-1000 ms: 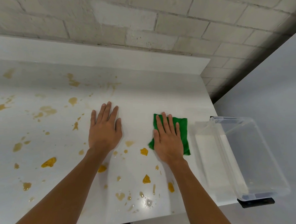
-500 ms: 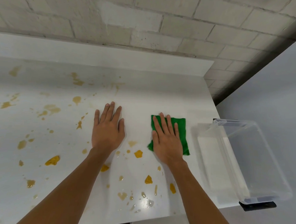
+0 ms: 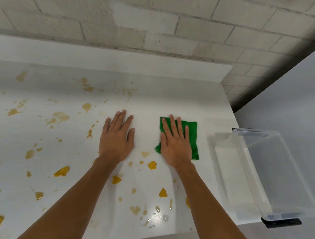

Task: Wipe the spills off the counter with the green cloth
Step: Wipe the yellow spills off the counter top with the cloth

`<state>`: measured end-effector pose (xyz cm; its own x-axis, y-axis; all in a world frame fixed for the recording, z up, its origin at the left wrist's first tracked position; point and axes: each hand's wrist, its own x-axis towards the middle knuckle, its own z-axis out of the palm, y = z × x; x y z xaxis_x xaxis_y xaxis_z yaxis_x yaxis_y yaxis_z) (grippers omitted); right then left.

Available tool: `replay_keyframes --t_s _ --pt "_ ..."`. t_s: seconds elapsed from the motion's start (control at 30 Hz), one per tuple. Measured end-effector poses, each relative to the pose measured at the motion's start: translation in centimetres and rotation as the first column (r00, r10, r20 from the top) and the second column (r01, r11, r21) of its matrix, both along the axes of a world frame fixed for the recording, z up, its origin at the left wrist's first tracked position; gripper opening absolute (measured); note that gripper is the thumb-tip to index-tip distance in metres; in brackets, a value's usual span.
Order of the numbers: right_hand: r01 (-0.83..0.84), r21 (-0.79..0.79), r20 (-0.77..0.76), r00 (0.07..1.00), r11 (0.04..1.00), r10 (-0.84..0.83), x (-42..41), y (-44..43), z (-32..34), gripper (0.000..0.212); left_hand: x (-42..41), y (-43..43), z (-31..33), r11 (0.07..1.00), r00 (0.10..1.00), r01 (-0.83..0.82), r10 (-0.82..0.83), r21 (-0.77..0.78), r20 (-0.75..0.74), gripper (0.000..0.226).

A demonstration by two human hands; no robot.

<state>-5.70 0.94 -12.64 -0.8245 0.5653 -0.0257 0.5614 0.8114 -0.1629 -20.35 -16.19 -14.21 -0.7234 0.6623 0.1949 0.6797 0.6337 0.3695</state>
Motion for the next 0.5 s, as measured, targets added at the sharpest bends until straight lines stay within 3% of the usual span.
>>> replay_keyframes --t_s 0.17,0.4,0.5 --pt "-0.258 0.037 -0.016 0.966 0.965 0.259 2.2 -1.0 -0.1 0.058 -0.2 -0.3 0.1 1.000 1.000 -0.009 0.009 0.013 -0.012 0.057" --pt "0.036 -0.007 0.003 0.999 0.999 -0.036 -1.5 0.5 0.1 0.065 -0.2 -0.4 0.3 1.000 1.000 -0.021 0.021 -0.010 -0.002 0.058" --pt "-0.022 -0.007 -0.023 0.999 1.000 0.022 -3.2 -2.3 0.0 0.065 -0.3 -0.4 0.3 1.000 1.000 -0.021 0.021 -0.011 -0.020 0.057"
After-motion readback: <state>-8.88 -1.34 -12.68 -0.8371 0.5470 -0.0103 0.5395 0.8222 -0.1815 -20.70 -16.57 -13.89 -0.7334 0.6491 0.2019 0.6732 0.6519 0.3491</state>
